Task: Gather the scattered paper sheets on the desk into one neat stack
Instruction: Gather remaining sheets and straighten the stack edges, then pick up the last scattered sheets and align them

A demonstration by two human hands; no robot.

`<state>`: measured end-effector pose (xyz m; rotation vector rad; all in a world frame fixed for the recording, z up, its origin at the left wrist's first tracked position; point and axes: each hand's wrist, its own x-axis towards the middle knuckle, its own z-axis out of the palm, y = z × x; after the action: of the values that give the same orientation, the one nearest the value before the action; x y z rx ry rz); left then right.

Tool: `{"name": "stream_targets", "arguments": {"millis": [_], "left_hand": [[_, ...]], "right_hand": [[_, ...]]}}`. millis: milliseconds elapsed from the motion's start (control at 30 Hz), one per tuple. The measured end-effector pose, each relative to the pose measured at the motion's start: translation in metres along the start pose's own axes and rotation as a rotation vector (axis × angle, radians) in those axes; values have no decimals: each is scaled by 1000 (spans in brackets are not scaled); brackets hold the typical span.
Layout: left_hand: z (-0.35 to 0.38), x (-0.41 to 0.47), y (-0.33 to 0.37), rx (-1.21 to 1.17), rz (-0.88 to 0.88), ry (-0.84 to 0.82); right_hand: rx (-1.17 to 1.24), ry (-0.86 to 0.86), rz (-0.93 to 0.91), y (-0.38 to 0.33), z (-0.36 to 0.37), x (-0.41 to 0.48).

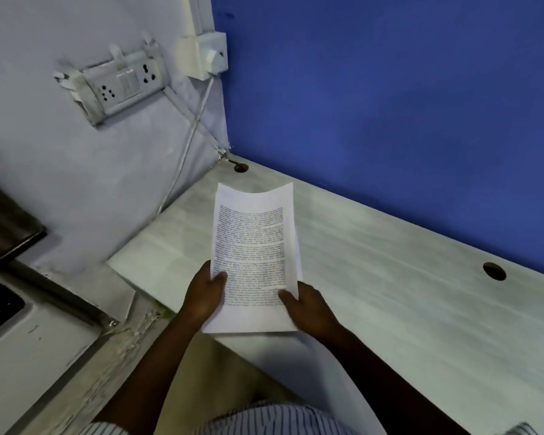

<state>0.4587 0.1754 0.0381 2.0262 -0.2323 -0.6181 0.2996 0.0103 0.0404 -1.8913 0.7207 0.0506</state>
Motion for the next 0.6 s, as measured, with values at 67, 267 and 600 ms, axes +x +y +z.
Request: {"name": "stream_targets", "arguments": {"millis": [67, 267, 600], "left_hand": [[-9, 19, -5, 57, 18, -38], [-16, 25, -23, 107, -97, -177], [26, 10, -15, 167, 187, -144]], "right_hand": [[-19, 11, 33, -3, 12, 18], [-174, 101, 318, 55, 31, 32], [164, 393, 480, 89, 6, -65]]}}
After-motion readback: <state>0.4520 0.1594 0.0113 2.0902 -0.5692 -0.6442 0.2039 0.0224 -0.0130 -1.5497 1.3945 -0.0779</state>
